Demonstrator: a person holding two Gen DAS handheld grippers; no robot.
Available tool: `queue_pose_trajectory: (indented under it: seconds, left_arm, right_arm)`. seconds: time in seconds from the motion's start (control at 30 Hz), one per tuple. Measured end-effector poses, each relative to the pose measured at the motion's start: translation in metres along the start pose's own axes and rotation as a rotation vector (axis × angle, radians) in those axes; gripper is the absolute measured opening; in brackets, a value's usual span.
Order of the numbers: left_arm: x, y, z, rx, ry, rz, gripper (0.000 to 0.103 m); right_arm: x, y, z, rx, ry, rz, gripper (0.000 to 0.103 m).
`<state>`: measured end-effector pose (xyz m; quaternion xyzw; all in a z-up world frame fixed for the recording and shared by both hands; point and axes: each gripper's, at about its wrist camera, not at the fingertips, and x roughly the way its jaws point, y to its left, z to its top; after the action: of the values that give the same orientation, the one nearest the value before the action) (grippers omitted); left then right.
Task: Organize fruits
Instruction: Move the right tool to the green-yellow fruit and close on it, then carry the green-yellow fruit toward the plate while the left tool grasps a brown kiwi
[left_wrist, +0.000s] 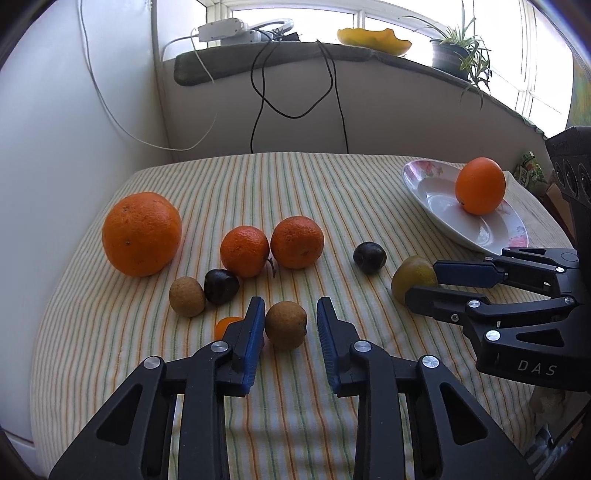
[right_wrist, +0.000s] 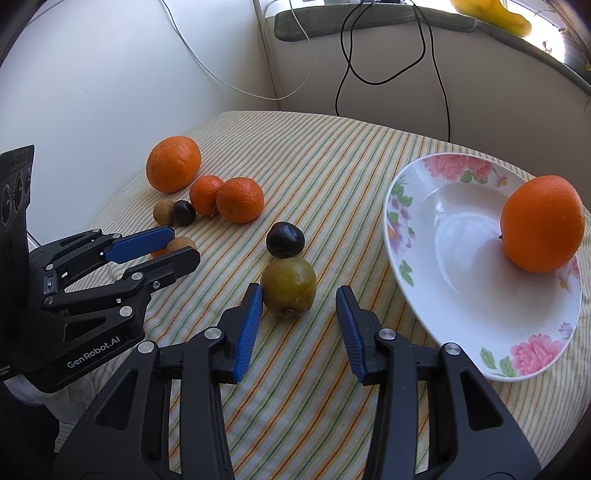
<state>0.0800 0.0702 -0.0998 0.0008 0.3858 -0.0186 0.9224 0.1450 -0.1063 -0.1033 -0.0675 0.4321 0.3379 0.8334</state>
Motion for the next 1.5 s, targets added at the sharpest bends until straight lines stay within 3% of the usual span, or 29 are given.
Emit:
queue_pose_trajectory:
  seconds: [0.4,0.5,1.1,1.5]
  left_arm:
    - [-0.002,-0.007,-0.002,0.053,0.008,0.021,0.027]
    - [-0.001,-0.008,-0.001,0.066,0.007,0.040,0.021]
    - [-0.022,0.003,0.003,-0.023,-0.054,-0.039,0.021]
    - [-0.036,-0.017,0.022,-0.029,-0.115,-0.115,0.021]
  right_arm:
    - [0.008,0.010,0.000,-0.031,0.019,0.003,0.040]
    - [0.009,0.010,0.001,-0.033,0.017,-0.004,0.033]
    - [-0.002,0.004,-0.001,-0.017,-0.018,0.003,0.029]
    - [-0.034,-0.004,0.002,-0.013,-0.092,-0.002,0.029]
